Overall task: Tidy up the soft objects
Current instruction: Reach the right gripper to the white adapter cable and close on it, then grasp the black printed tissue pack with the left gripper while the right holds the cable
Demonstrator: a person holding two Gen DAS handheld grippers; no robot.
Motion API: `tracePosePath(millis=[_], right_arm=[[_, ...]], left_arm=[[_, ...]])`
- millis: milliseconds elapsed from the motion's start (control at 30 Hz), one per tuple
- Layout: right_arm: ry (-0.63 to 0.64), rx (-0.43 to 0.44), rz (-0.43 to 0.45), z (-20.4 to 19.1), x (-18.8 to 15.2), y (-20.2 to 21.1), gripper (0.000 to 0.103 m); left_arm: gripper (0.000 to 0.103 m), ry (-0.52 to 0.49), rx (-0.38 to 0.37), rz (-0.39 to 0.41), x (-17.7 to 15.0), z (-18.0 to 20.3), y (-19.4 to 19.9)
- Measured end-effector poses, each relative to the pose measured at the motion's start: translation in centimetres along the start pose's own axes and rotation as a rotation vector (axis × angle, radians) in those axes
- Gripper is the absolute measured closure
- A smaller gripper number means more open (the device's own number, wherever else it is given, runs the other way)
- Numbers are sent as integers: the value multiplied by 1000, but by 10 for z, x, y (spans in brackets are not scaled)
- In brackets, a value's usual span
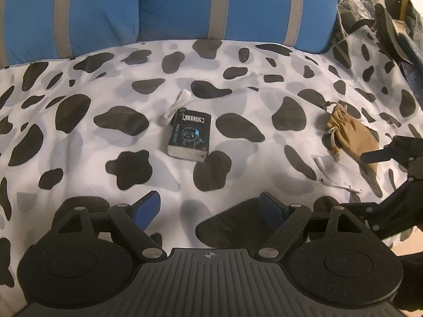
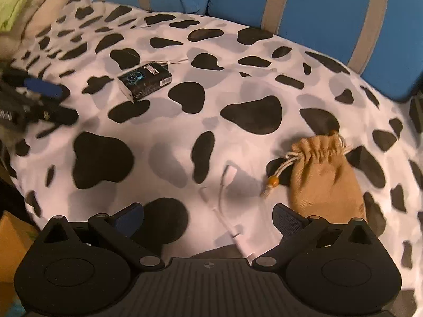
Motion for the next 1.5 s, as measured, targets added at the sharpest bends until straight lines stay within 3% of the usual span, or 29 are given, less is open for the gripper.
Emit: tracePosePath(millis=[67, 200, 333, 400, 533, 800, 900, 1200, 1500], right_arm=[[-16, -17, -11, 7, -2, -5, 15], [-70, -17, -29, 20, -6, -11, 27], [5, -6, -43, 16, -10, -14, 38], [46, -3, -65, 12, -15, -17, 57], [75, 8, -93, 8, -19, -16, 76], [51, -22, -127, 13, -22, -16, 85], [103, -10, -127, 4, -24, -15, 97], [84, -40, -64, 6, -9, -4, 97], [28, -77, 32, 14, 16, 18, 97]], left_arm=[[21, -6, -1, 2, 3, -1, -2], [21, -12, 1, 4, 6, -3, -5], [21, -11, 9, 6, 9, -7, -9], [21, -11, 17, 6, 10, -9, -11], [21, -8, 26, 13, 13, -15, -14], [21, -35, 40, 40, 19, -21, -24], [21, -49, 41, 54, 23, -22, -29], [21, -112, 25, 97, 31, -17, -54], [22, -88, 68, 35, 25, -21, -86]])
Point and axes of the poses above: each gripper's, at about its wrist camera, not at the fingertips, and y roughly against the way its jaws point, z to its right, x to its top, the point moved 9 cm from there along -y, roughly the way its jaws point, and after that the axes turned 14 degrees about z, right-handed, at the moved point
